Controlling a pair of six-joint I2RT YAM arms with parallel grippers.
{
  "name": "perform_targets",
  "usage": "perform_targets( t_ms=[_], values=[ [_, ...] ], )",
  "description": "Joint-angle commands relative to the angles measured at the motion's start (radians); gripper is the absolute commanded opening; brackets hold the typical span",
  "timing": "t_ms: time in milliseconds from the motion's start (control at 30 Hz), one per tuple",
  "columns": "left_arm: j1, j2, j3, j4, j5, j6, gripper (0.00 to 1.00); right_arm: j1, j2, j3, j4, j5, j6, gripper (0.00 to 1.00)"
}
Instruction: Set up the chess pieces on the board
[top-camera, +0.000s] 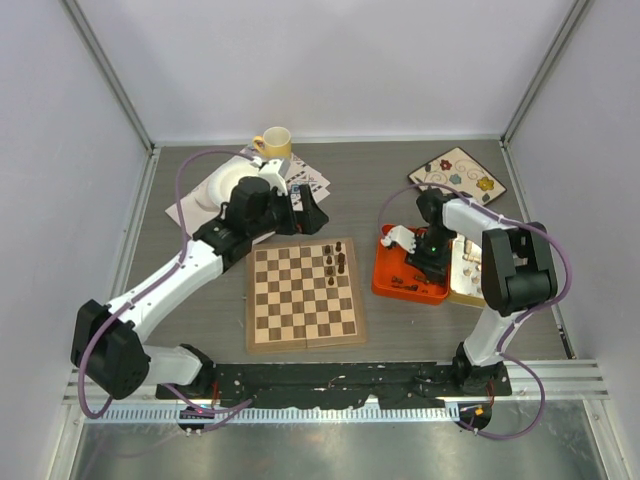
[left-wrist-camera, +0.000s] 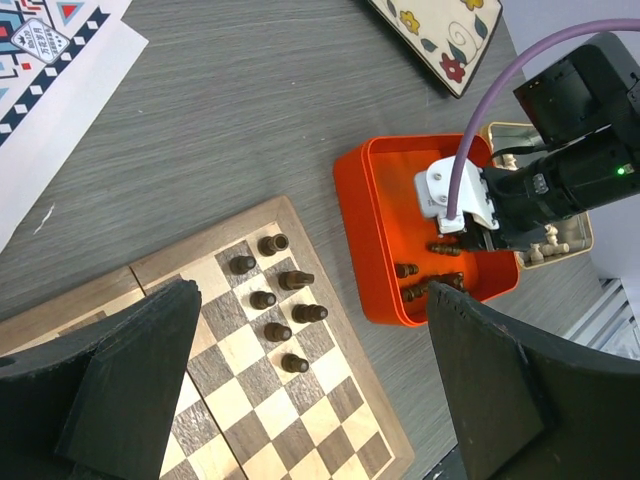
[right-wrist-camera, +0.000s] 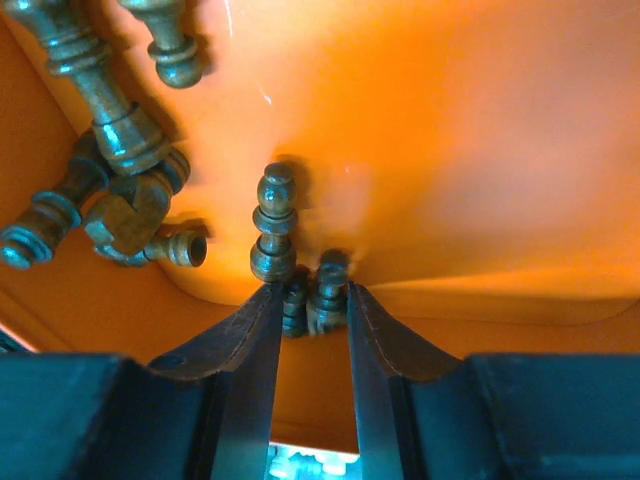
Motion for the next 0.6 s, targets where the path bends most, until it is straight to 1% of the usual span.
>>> perform_targets(
  t_ms=[0, 67, 133, 267, 400, 567],
  values=[
    [0.007, -0.048, -0.021, 0.067, -0.001, -0.027, 1.0, 0.004, 0.005, -0.023, 0.101, 0.017, 0.029, 0.35],
    [0.008, -0.055, -0.027, 0.067, -0.001, -0.033, 1.0, 0.004, 0.011, -0.027, 0.127, 0.011, 0.043, 0.31],
    [0.007, -0.061, -0.03, 0.07, 0.0, -0.038, 1.0, 0.006, 0.018, -0.024, 0.144, 0.006, 0.049, 0.26],
    [0.007, -0.068, -0.046, 0.078, 0.009, -0.05, 1.0, 0.009, 0.025, 0.016, 0.174, -0.036, 0.072, 0.19],
    [0.007, -0.066, -0.052, 0.098, 0.025, -0.062, 0.99, 0.03, 0.065, 0.101, 0.173, -0.084, 0.094, 0.17],
    [0.008, -0.065, -0.056, 0.11, 0.045, -0.073, 1.0, 0.052, 0.136, 0.203, 0.159, -0.158, 0.161, 0.18]
  ],
)
